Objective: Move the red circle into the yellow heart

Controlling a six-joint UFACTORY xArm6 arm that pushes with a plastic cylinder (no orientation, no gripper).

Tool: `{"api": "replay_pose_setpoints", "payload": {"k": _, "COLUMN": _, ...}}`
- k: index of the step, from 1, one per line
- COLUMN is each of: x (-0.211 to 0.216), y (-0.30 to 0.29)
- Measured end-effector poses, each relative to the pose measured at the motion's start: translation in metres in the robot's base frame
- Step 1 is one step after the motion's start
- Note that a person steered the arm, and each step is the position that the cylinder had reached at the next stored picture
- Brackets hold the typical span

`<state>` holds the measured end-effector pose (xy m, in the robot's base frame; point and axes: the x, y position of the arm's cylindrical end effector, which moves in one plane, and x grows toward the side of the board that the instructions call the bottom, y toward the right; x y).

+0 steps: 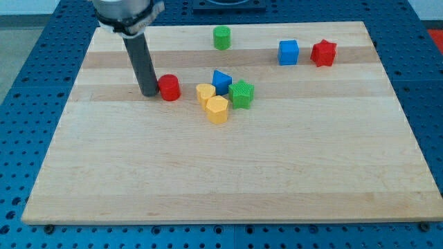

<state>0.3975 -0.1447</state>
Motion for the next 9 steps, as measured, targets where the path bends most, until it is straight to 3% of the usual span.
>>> {"api": "replay_pose_setpoints", "payload": {"k": 2, "x": 0.012, "y": 0.007}}
{"api": "replay_pose_setpoints", "payload": {"k": 5, "x": -0.013, "y": 0.006}}
{"api": "replay_pose_setpoints", "payload": {"k": 7, "x": -0.053, "y": 0.013}}
{"api": "replay_pose_setpoints", "payload": {"k": 9, "x": -0.043, "y": 0.025}}
